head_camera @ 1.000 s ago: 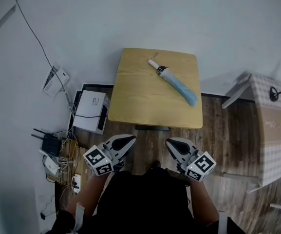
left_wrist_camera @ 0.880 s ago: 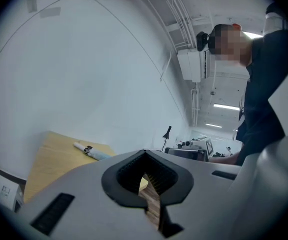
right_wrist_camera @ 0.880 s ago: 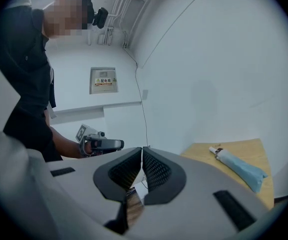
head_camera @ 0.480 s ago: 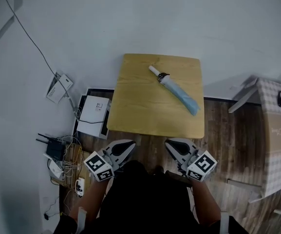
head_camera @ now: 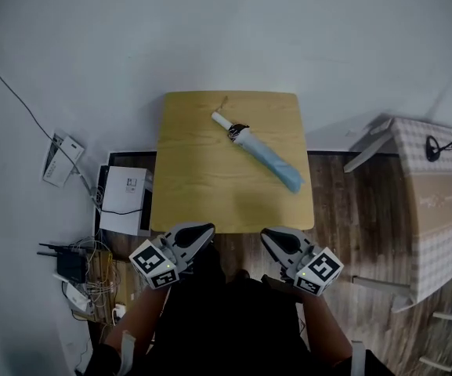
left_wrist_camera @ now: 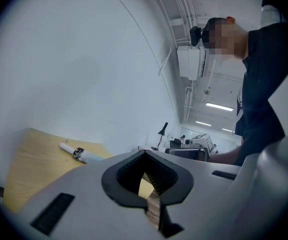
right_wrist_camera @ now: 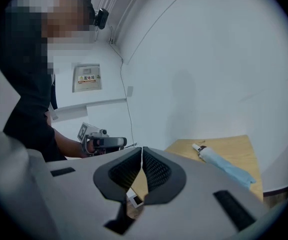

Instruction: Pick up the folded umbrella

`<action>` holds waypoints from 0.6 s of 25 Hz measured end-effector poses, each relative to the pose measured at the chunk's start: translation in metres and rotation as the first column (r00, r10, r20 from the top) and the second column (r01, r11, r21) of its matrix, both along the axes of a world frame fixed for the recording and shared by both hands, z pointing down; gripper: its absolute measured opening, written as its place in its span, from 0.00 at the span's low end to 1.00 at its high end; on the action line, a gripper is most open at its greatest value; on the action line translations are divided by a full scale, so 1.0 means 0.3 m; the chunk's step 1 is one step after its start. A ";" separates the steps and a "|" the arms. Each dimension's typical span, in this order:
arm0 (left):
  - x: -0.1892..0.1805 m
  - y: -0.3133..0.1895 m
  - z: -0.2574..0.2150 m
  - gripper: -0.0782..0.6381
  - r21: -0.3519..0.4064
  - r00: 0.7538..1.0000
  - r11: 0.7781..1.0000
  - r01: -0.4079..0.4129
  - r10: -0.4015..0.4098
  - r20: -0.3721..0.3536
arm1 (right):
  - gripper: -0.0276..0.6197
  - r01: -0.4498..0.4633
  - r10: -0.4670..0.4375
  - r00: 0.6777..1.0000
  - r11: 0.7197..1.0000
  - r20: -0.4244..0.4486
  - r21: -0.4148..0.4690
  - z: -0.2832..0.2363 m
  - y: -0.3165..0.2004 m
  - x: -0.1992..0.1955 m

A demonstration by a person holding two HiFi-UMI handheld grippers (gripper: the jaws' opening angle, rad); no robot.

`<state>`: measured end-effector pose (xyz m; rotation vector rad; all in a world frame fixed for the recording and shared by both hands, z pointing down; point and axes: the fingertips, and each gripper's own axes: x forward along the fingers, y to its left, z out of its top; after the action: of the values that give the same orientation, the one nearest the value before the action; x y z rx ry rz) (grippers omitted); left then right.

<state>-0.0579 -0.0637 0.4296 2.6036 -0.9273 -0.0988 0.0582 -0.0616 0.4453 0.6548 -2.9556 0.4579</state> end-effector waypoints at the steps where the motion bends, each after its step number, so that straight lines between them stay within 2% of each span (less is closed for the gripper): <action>1: -0.008 -0.042 -0.010 0.12 0.012 1.000 1.000 -0.012 0.013 -0.009 | 0.07 -0.012 0.013 1.000 1.000 -0.006 0.003 -0.008 -0.030 -0.010; 6: -0.096 -0.243 -0.057 0.12 0.061 0.998 0.998 -0.033 0.037 -0.056 | 0.07 -0.032 0.033 0.998 0.999 -0.047 0.023 -0.037 -0.179 -0.111; 15: -0.203 -0.448 -0.036 0.12 0.029 0.986 0.991 -0.134 0.136 -0.096 | 0.07 -0.093 0.092 0.992 0.996 -0.090 -0.008 -0.065 -0.384 -0.274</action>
<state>-0.1186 -0.1981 0.4188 2.6473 -0.7180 -0.1990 -0.0239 -0.1767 0.4258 0.7921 -2.8453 0.4412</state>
